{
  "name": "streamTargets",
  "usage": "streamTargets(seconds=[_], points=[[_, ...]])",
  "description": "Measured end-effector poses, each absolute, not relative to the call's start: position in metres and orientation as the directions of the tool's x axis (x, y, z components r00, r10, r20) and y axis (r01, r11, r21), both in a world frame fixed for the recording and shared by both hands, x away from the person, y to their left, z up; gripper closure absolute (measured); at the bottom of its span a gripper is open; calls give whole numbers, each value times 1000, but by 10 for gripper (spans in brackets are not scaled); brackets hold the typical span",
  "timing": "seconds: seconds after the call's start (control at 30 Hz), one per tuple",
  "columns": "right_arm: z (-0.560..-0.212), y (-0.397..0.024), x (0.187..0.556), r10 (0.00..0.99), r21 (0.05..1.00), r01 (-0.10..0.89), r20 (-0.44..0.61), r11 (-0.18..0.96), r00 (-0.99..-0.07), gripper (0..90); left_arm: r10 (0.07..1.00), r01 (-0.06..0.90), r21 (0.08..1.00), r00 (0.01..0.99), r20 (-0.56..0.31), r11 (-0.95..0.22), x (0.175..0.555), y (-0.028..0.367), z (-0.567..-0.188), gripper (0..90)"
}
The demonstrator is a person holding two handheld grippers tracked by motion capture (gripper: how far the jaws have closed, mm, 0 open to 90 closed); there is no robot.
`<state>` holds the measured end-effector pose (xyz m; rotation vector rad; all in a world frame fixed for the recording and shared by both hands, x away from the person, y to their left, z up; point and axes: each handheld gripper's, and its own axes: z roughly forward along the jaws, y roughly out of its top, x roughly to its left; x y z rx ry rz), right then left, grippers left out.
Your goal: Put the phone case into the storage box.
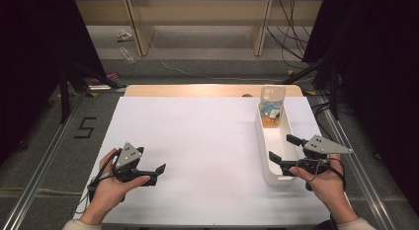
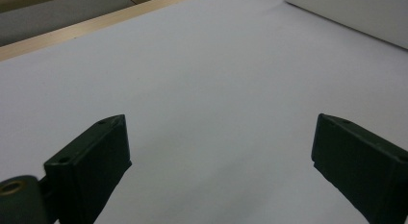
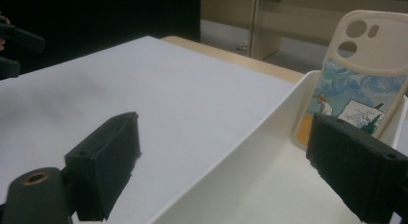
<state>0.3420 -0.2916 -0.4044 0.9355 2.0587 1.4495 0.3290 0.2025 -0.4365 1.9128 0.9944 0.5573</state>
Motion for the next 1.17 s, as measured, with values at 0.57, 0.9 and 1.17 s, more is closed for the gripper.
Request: streamTargets(seconds=[0.57,0.9,1.17], points=[[-408,-296,338,747,946,260,27,196,-664,123,816,419,861,578,-7,-289,329,203,-437,55],[-409,-296,338,746,949,254,31,187,-665,107,816,421,861,578,-10,-287,330,202,-437,55],[-409,-297,338,748,950,256,36,181,-663,102,815,421,860,580,-10,-289,331,202,-437,56]])
